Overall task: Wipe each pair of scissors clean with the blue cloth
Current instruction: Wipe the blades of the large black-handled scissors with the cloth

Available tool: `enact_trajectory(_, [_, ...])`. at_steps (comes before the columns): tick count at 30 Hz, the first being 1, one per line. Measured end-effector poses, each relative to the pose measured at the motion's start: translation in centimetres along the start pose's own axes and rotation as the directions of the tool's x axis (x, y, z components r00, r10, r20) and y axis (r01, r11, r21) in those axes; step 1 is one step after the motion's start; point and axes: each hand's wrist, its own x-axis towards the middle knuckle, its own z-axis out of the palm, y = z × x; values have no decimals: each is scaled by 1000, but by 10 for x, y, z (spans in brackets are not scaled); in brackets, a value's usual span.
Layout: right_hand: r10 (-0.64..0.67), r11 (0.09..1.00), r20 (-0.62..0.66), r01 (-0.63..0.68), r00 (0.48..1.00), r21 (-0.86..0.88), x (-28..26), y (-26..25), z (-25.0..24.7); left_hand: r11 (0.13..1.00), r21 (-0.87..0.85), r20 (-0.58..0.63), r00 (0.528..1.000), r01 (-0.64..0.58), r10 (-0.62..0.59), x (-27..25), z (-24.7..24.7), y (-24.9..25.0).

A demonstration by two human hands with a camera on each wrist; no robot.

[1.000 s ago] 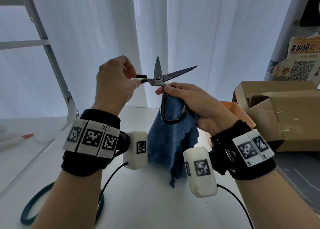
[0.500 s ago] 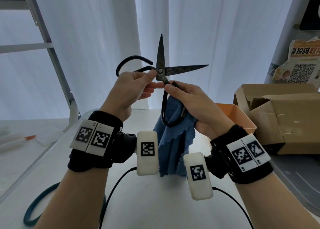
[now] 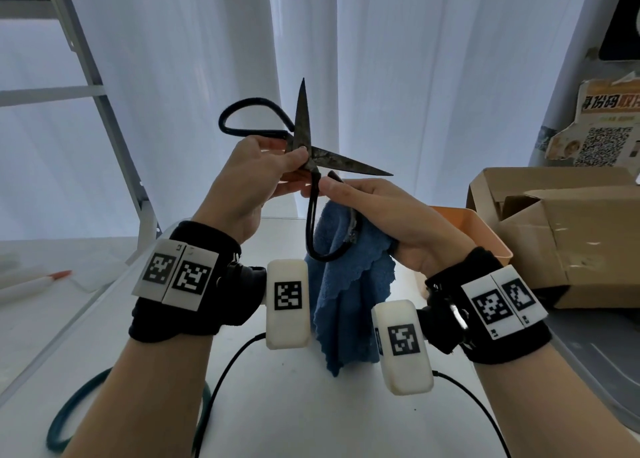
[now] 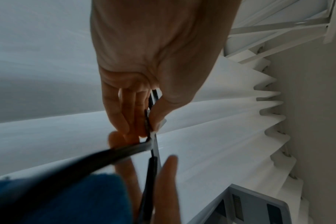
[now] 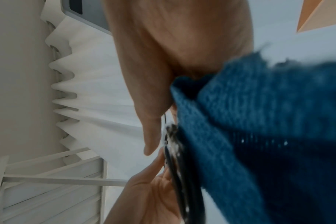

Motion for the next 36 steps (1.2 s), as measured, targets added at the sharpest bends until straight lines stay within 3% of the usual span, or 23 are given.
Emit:
enact_trajectory(3, [24, 998, -48, -27, 999, -55, 1, 5, -8, 999, -41, -51, 998, -32, 30, -2, -1, 5])
enact_trajectory(7, [46, 998, -158, -52, 986, -31, 3, 12, -23, 996, 36, -85, 992, -86, 89, -3, -7, 8])
enact_trajectory(12, [-29, 976, -354, 103, 935, 193, 6, 11, -33, 980, 182, 51, 996, -76, 68, -5, -16, 12])
enact_trajectory(17, [-164, 935, -311, 249, 936, 254, 5, 3, -29, 952, 290, 158, 986, -95, 50, -6, -17, 11])
enact_trajectory(21, [-173, 936, -236, 234, 956, 264, 3, -2, -24, 945, 311, 186, 981, -105, 48, -5, -14, 11])
enact_trajectory(26, [-167, 974, -74, 177, 983, 144, 2, 1, -19, 929, 348, 201, 978, -125, 56, -4, -9, 10])
enact_trajectory(36, [-170, 985, -169, 170, 971, -16, 6, 4, -15, 927, 346, 243, 968, -147, 63, -4, -4, 9])
